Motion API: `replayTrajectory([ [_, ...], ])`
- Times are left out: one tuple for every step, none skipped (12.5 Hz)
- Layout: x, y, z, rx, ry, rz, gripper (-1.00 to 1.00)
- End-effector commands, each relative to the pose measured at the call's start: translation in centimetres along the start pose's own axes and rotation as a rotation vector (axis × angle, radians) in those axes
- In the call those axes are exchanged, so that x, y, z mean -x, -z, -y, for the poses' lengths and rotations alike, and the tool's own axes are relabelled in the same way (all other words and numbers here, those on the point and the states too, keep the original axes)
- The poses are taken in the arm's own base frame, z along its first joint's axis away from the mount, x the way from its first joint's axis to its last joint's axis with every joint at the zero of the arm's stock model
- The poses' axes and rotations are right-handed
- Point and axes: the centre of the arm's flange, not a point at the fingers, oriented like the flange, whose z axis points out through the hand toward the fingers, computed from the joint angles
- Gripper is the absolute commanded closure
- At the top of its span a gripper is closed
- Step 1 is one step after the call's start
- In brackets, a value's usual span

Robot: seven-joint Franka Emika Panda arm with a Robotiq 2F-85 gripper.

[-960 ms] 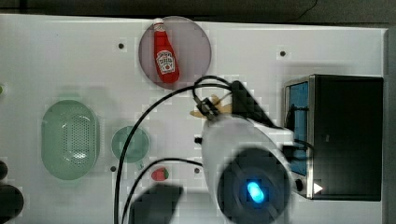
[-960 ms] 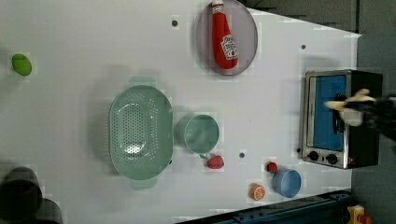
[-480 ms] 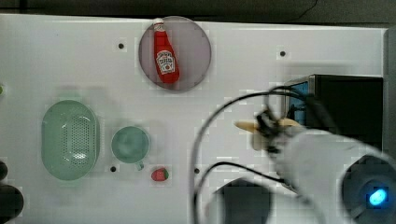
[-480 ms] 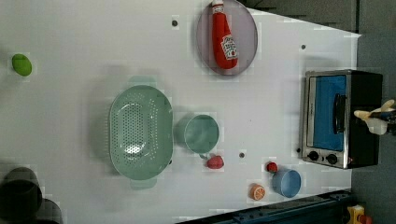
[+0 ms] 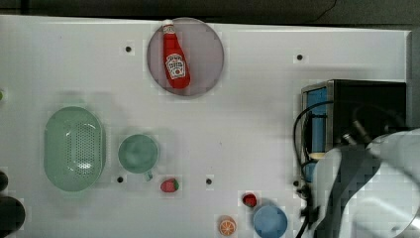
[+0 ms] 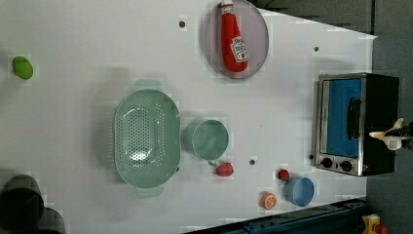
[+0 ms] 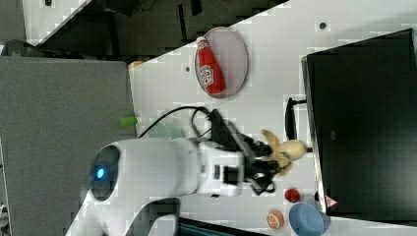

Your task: Pick banana from table and place on oven.

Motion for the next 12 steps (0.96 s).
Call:
replayTrajectory([
  [-3.8, 4.2, 0.6, -0.008, 0.220, -0.111, 0.48],
  [-5.1, 3.2, 0.4, 0.014, 0.255, -0.114, 0.48],
  [-6.1, 2.1, 0.2, 0.019, 0.262, -0.114, 0.48],
  [-6.8, 0.7, 0.0, -0.001, 0.231, -0.103, 0.48],
  [-7.2, -0.6, -0.2, -0.033, 0.195, -0.076, 0.48],
  [-7.5, -1.5, -0.5, -0.044, 0.178, -0.060, 0.48],
  [-7.7, -1.7, -0.5, -0.041, 0.201, -0.066, 0.48],
  [-7.9, -1.6, -0.5, -0.041, 0.235, -0.087, 0.40],
  [-8.1, -1.4, -0.4, -0.043, 0.261, -0.106, 0.19],
  [-8.1, -1.4, -0.4, -0.043, 0.265, -0.108, -0.04],
  [-8.0, -1.6, -0.5, -0.042, 0.265, -0.100, -0.27],
  [-7.9, -1.8, -0.5, -0.041, 0.266, -0.091, -0.49],
])
